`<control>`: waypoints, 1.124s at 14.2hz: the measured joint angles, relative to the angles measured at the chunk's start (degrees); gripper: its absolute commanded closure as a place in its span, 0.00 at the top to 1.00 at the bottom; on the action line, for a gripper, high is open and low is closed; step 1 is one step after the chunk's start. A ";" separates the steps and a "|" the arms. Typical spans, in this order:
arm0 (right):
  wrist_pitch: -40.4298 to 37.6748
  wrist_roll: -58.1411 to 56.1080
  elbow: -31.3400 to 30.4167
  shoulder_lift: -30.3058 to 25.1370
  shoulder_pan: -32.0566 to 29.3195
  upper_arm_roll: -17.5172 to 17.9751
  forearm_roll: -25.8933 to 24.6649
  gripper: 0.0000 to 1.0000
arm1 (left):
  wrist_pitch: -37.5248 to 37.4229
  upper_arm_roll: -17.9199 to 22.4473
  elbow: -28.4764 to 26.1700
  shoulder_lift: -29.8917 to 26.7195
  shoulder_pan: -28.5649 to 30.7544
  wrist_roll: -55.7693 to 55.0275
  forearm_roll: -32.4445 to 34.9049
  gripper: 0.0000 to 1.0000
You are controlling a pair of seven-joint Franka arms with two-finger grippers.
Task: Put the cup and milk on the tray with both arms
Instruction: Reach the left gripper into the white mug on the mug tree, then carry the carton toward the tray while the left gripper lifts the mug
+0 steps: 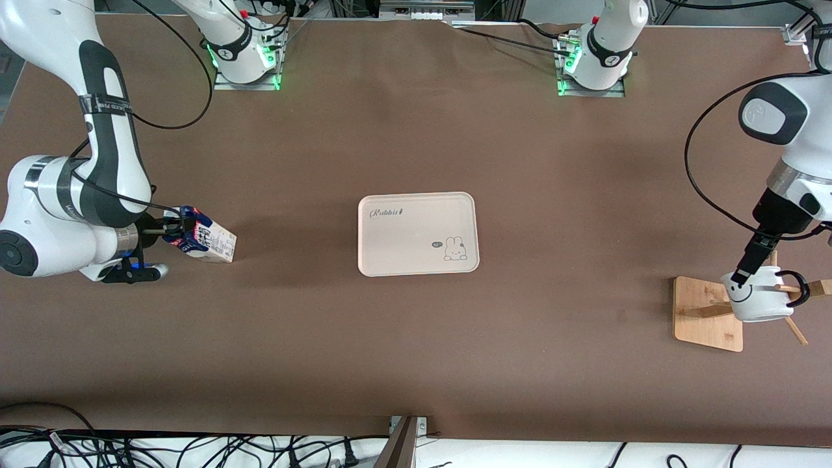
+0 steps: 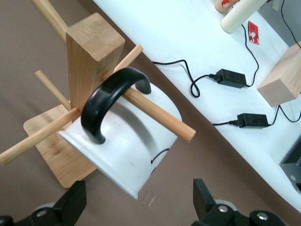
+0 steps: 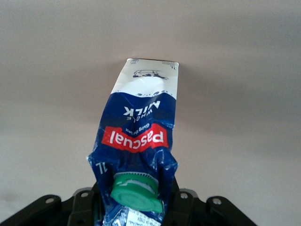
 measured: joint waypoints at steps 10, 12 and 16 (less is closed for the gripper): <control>-0.94 0.04 0.67 -0.89 1.15 0.06 0.53 0.50 | 6.28 -1.45 0.10 2.80 -0.35 6.03 -0.05 0.13; -3.45 0.16 0.98 -2.48 1.19 0.05 0.53 0.50 | 6.29 -1.45 0.10 2.80 -0.35 6.22 -0.05 0.01; -7.68 2.06 1.32 -7.74 2.66 0.33 0.92 0.50 | 6.56 -1.51 0.21 2.79 -0.37 6.44 -0.05 0.00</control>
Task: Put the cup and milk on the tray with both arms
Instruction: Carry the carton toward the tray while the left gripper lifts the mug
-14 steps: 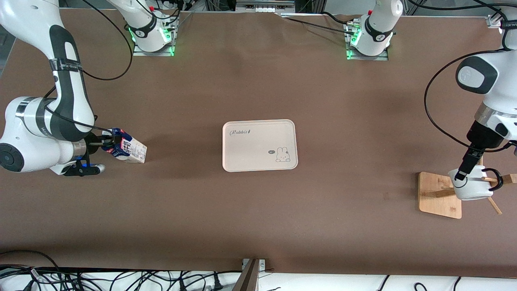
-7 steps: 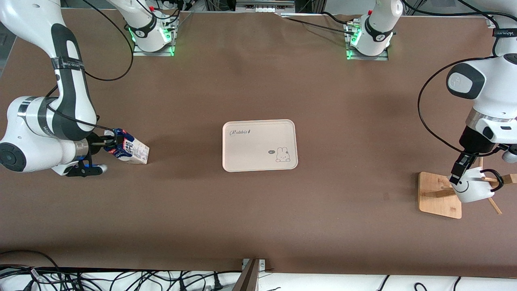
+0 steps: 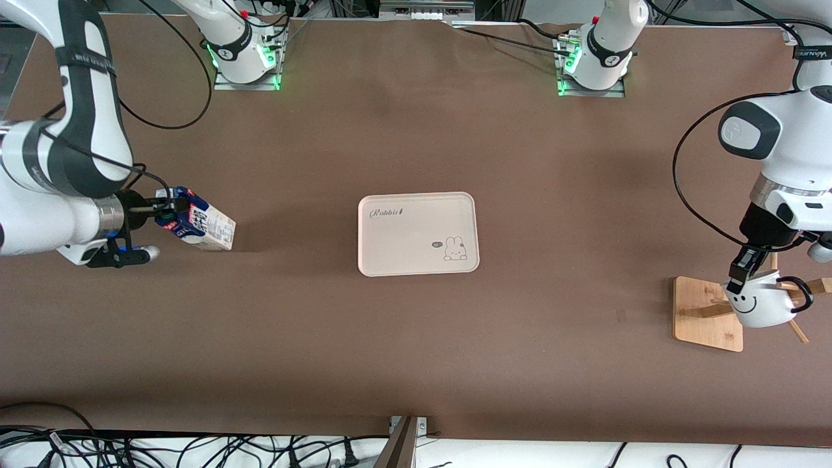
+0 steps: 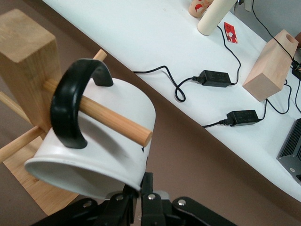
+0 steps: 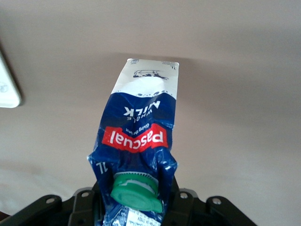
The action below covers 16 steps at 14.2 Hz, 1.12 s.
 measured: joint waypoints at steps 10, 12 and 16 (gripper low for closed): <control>7.62 18.98 -0.04 -1.38 19.83 0.47 0.17 0.50 | -8.11 -4.28 0.70 -3.83 -0.09 3.02 0.00 0.00; 9.42 18.98 0.12 -1.39 22.17 0.48 0.18 0.50 | -13.11 -5.46 0.88 -5.30 -0.16 3.99 0.00 0.00; 15.28 19.03 0.16 -1.25 25.70 0.49 4.77 0.50 | -33.80 -7.82 9.13 -5.89 -0.29 4.46 0.01 0.00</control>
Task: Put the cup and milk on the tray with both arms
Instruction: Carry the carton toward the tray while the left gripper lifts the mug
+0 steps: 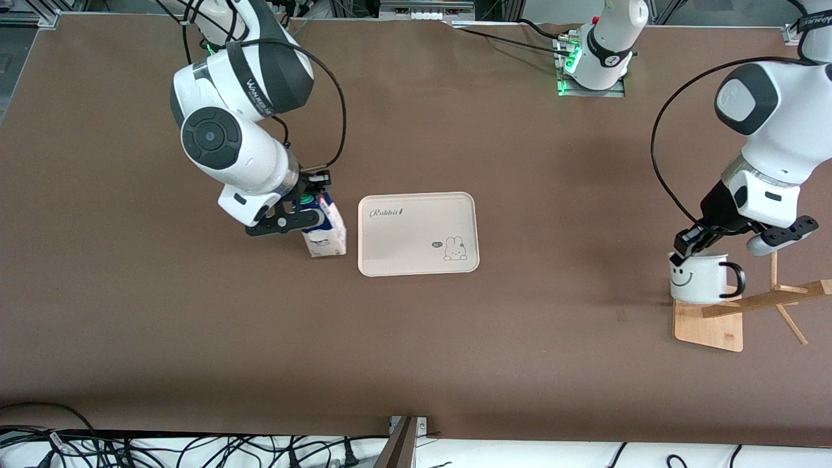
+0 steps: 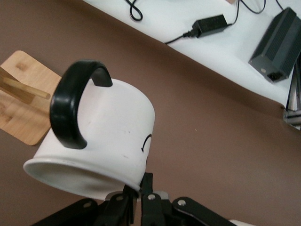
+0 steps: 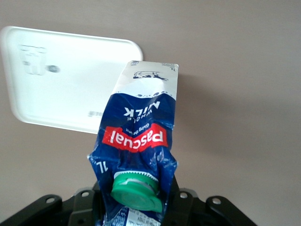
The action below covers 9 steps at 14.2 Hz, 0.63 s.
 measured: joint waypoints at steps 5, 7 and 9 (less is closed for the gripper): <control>7.66 0.28 -0.12 4.19 3.55 0.05 2.98 0.50 | -18.53 -0.36 10.72 1.52 0.00 0.45 0.33 0.00; 9.67 0.55 -0.10 6.50 4.61 0.06 3.82 0.50 | -22.51 -0.41 12.49 2.53 -0.14 0.70 2.18 0.00; 9.91 0.55 -0.10 7.27 4.69 0.03 4.25 0.50 | -27.27 -0.43 14.20 3.06 -0.91 0.76 3.23 0.00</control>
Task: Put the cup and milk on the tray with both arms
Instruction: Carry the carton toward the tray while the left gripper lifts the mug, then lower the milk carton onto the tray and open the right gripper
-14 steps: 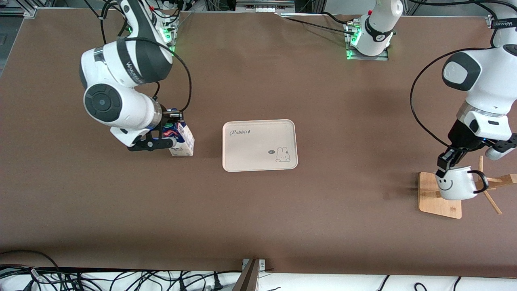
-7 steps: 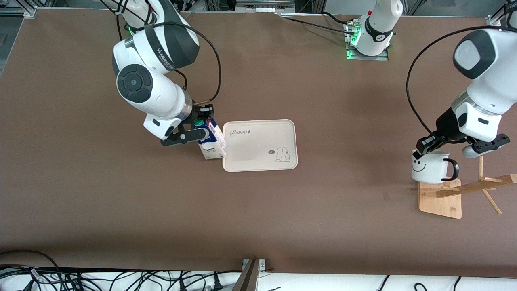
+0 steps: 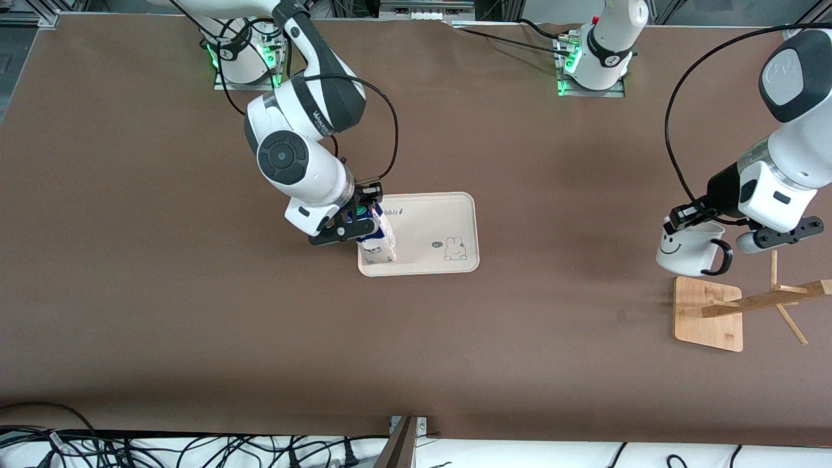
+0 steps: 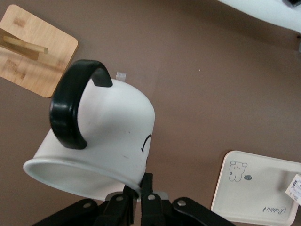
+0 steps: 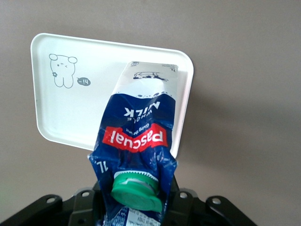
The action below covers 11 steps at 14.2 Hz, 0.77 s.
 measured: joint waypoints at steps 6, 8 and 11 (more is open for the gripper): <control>-2.37 0.16 0.29 -0.11 0.18 -0.06 2.31 0.50 | -18.82 -0.05 6.22 3.12 -2.99 -0.17 2.79 0.00; -3.25 0.54 0.30 -0.11 0.61 -0.05 2.74 0.50 | -23.97 0.02 6.85 3.74 -3.00 -0.18 2.85 0.00; -6.09 0.93 0.30 -0.10 0.85 -0.07 2.78 0.50 | -29.44 0.14 7.33 4.11 -2.97 -0.18 2.89 0.00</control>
